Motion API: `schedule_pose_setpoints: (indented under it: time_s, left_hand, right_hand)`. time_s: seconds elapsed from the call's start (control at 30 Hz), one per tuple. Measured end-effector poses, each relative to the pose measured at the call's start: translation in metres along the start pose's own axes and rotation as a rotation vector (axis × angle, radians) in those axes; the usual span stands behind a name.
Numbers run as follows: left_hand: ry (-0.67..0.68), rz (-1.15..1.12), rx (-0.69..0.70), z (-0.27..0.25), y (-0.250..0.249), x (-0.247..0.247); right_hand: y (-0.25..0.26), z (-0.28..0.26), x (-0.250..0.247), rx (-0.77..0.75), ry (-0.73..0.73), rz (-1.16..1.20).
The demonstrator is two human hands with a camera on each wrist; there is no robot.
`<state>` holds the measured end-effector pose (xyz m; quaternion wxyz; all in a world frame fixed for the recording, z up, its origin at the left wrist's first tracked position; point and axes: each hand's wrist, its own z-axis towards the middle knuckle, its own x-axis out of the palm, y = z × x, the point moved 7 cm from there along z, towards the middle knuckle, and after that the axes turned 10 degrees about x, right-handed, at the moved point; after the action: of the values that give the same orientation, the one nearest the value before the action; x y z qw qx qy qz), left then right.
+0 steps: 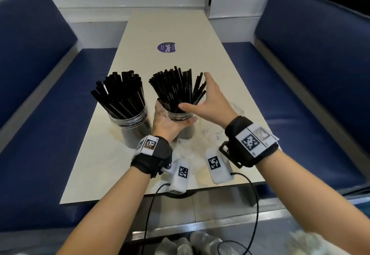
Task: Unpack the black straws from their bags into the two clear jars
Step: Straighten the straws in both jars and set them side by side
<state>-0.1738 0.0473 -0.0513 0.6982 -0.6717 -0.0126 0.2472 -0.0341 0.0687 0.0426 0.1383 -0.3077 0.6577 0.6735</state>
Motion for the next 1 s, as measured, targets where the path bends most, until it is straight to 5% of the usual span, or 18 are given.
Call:
schedule_pose_setpoints:
  time_s: [0.33,0.5,0.77,1.0]
  left_hand:
    - [0.048,0.111,0.051,0.003,0.0,-0.002]
    - [0.032,0.078,0.05,0.003,-0.006,-0.005]
    - [0.035,0.132,0.054,-0.003,-0.004,-0.006]
    - [0.094,0.227,0.104,-0.009,-0.021,-0.006]
  right_hand:
    - [-0.007,0.023,0.035,0.039,0.184,0.329]
    - [-0.001,0.033,0.05,0.038,0.257,0.259]
    - [0.024,0.041,0.051,-0.107,0.181,0.166]
    - [0.026,0.037,0.043,-0.046,0.042,0.357]
